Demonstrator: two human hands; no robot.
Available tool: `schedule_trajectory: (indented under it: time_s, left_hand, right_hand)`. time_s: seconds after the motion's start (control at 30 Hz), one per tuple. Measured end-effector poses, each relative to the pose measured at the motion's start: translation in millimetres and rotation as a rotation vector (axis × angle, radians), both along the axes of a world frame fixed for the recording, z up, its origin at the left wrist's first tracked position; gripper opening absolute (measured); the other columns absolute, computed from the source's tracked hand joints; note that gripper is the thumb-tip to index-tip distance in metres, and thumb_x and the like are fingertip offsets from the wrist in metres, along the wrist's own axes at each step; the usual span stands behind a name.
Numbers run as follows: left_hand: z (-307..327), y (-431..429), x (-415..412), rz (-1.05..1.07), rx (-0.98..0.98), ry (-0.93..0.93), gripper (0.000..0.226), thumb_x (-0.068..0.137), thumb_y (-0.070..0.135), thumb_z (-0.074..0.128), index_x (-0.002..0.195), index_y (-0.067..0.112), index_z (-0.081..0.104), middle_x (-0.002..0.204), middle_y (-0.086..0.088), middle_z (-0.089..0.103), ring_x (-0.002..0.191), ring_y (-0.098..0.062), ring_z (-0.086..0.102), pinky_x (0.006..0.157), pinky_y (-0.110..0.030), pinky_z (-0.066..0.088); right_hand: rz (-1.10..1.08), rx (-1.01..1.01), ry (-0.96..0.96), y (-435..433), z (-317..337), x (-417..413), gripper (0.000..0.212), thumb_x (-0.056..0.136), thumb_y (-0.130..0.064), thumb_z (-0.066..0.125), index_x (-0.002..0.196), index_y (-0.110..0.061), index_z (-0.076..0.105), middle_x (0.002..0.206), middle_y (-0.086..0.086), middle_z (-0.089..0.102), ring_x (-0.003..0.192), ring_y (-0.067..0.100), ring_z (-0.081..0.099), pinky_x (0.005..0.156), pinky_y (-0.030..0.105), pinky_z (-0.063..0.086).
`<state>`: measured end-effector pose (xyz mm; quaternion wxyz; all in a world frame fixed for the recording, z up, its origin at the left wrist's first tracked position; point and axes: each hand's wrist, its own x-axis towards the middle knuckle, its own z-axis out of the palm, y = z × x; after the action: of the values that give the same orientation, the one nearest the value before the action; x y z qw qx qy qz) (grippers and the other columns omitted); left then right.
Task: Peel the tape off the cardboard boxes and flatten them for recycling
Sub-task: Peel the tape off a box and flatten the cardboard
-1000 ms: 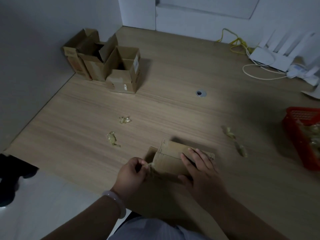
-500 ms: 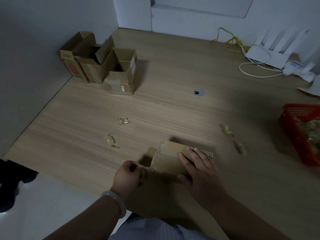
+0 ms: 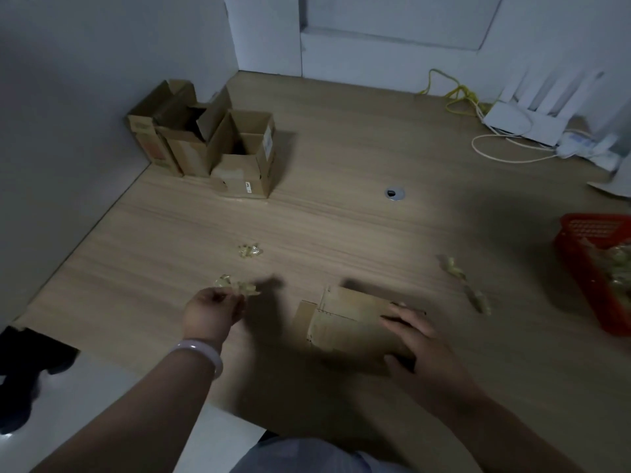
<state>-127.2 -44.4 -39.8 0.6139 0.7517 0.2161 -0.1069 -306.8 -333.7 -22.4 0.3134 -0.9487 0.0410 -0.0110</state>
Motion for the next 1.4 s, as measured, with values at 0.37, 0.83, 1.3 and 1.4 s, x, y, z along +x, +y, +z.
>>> schedule_trajectory:
  time_s: [0.37,0.83,1.3,1.4]
  left_hand:
    - [4.5,-22.7,20.5,-0.045,-0.259,0.175,0.032,0.098,-0.002,0.037,0.126,0.01,0.044,0.094,-0.02,0.062,0.074,-0.026,0.061,0.065,-0.033,0.05]
    - [38.3,-56.9,-60.9,-0.657,-0.034,0.012,0.018,0.095,0.024,0.056,0.087,0.026,0.072,0.096,-0.004,0.074,0.095,-0.019,0.068,0.083,-0.032,0.055]
    - [26.6,-78.8,-56.8,-1.116,0.496,-0.16,0.067,0.084,0.022,0.066,0.14,0.043,0.037,0.124,-0.004,0.032,0.114,-0.02,0.053,0.1,-0.01,0.032]
    - [29.3,-82.3,-52.6,-1.172,0.55,-0.166,0.105,0.077,0.03,0.067,0.137,0.058,-0.015,0.135,-0.014,0.031,0.117,-0.03,0.052,0.103,-0.026,0.04]
  right_hand:
    - [-0.338,-0.086,0.015,-0.5,4.8,-17.9,0.063,0.069,-0.03,0.082,0.126,-0.018,0.059,0.128,0.001,0.052,0.122,0.018,0.046,0.106,0.024,0.031]
    - [-0.638,0.206,0.048,-2.2,-0.8,-24.4,0.017,0.077,-0.019,0.078,0.092,-0.024,0.074,0.073,-0.024,0.062,0.068,-0.013,0.056,0.059,0.003,0.041]
    - [-0.334,0.112,0.345,-21.1,13.4,-7.4,0.027,0.085,-0.033,0.067,0.109,-0.046,0.066,0.106,-0.004,0.061,0.087,0.005,0.059,0.078,0.02,0.044]
    - [-0.306,0.004,0.436,-20.7,9.6,1.2,0.086,0.079,-0.054,0.067,0.148,-0.046,0.018,0.125,0.002,0.042,0.111,0.023,0.053,0.098,0.031,0.043]
